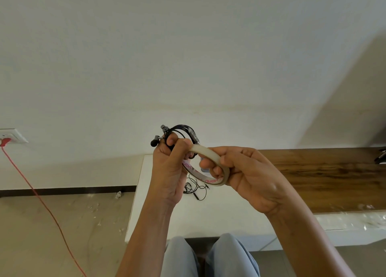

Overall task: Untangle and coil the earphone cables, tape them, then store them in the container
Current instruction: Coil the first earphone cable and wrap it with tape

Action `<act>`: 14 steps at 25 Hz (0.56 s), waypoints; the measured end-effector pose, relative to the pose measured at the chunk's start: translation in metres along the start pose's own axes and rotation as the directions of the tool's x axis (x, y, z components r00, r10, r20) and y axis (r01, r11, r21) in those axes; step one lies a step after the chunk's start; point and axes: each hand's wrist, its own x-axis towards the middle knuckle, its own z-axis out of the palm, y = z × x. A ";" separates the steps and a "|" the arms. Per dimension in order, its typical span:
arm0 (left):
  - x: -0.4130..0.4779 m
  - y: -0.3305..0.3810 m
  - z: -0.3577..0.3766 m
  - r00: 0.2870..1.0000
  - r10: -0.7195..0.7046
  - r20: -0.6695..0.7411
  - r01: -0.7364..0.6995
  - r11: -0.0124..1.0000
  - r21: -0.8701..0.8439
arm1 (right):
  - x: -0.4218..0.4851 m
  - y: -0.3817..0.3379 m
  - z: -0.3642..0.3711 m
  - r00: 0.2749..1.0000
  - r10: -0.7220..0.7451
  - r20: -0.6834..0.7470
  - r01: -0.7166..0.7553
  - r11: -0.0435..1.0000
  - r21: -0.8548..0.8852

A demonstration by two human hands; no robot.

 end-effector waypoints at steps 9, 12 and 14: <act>-0.001 0.002 0.000 0.999 0.003 0.034 -0.002 0.999 -0.034 | 0.001 -0.003 -0.001 0.998 -0.021 0.067 0.023 1.000 -0.021; -0.001 0.004 0.003 0.999 0.027 0.028 -0.026 0.999 -0.029 | 0.002 -0.002 -0.001 0.998 -0.055 0.036 0.058 0.995 -0.080; -0.001 0.006 0.005 0.999 0.032 0.015 -0.031 0.999 -0.029 | 0.002 -0.002 -0.002 0.997 -0.062 0.034 0.065 0.994 -0.089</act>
